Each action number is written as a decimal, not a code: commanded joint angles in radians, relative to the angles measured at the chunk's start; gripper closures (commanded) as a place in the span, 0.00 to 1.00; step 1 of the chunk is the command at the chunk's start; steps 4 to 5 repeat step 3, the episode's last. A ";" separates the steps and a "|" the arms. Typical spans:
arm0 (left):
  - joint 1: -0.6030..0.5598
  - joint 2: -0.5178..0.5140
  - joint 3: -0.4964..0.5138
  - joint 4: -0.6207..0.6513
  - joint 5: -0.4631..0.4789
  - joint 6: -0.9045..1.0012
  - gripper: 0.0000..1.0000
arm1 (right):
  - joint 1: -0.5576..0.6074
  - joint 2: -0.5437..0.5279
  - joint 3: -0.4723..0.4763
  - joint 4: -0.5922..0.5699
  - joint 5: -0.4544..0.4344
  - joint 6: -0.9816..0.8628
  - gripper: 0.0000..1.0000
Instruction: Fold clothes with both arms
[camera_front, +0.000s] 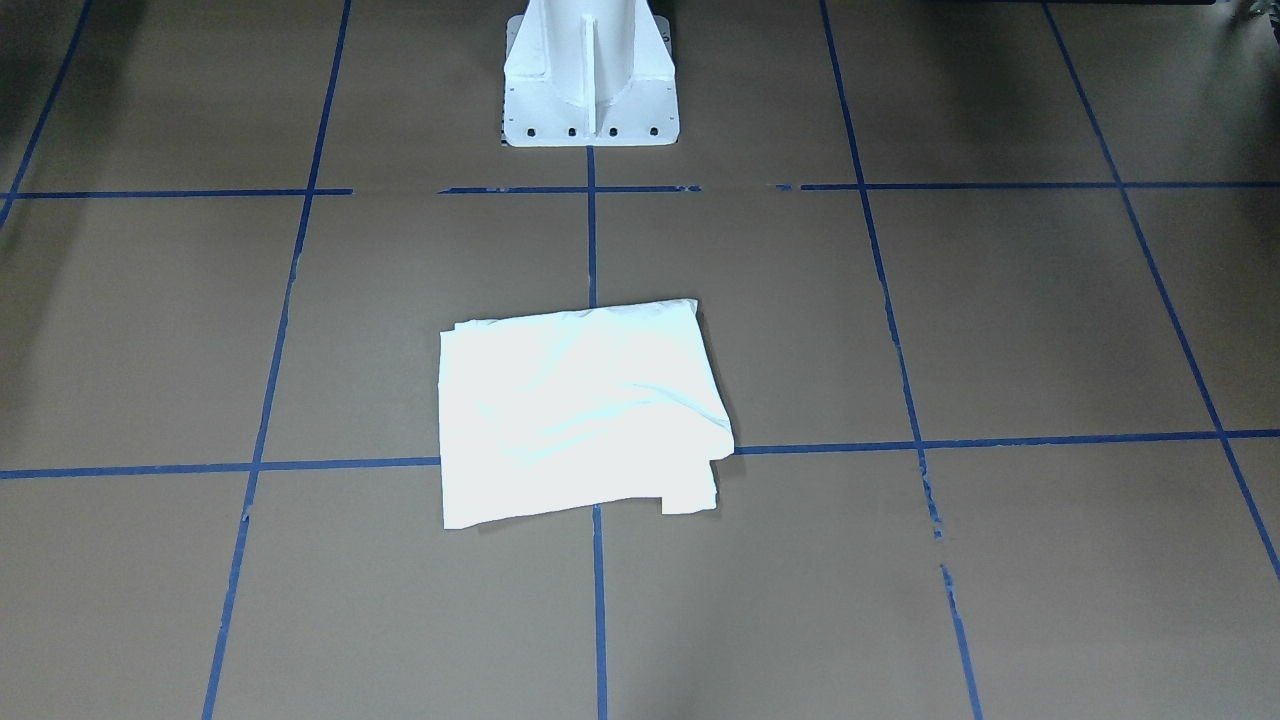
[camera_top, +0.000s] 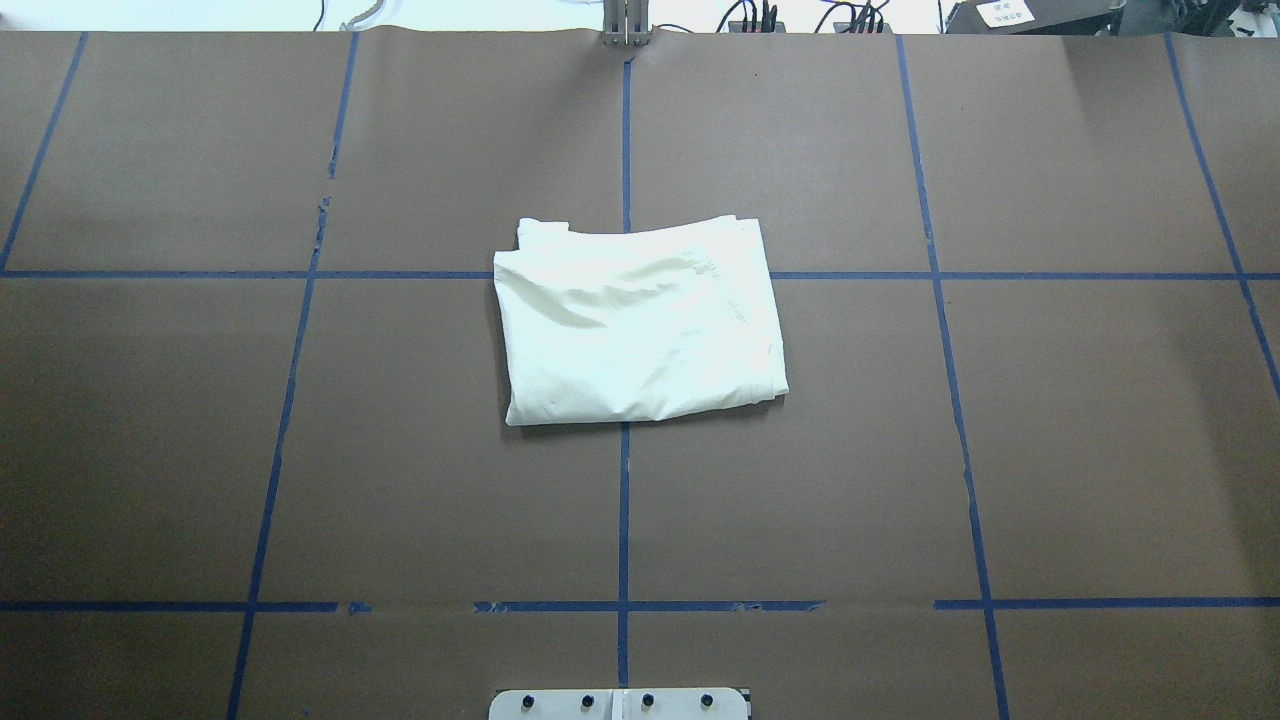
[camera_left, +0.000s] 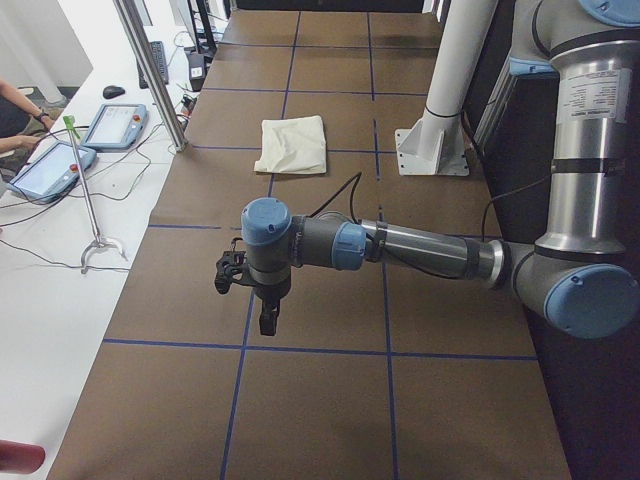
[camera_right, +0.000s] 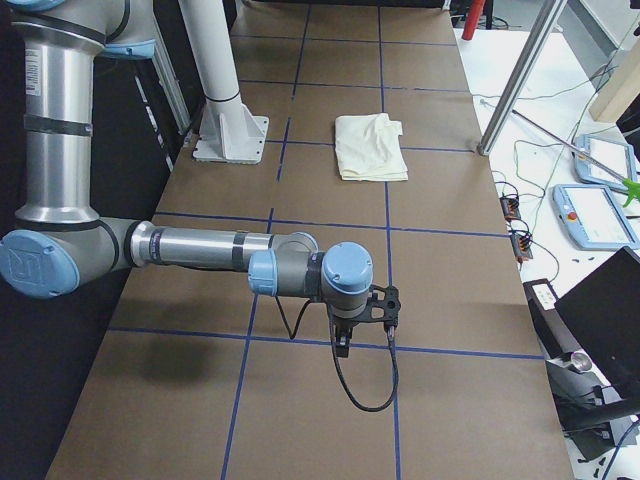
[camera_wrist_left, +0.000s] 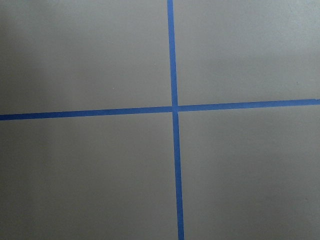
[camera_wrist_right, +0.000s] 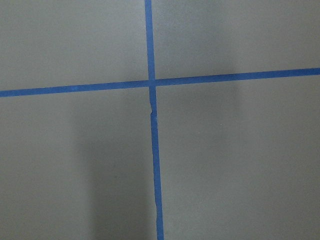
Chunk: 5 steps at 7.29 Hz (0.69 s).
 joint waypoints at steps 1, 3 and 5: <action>0.000 0.000 0.002 0.000 0.000 0.001 0.00 | 0.000 -0.010 -0.001 0.008 0.003 -0.001 0.00; 0.000 0.000 0.004 -0.011 -0.002 0.002 0.00 | 0.000 -0.012 0.004 0.010 0.007 -0.001 0.00; 0.000 0.000 0.004 -0.011 -0.002 0.002 0.00 | 0.000 -0.012 0.004 0.010 0.007 -0.001 0.00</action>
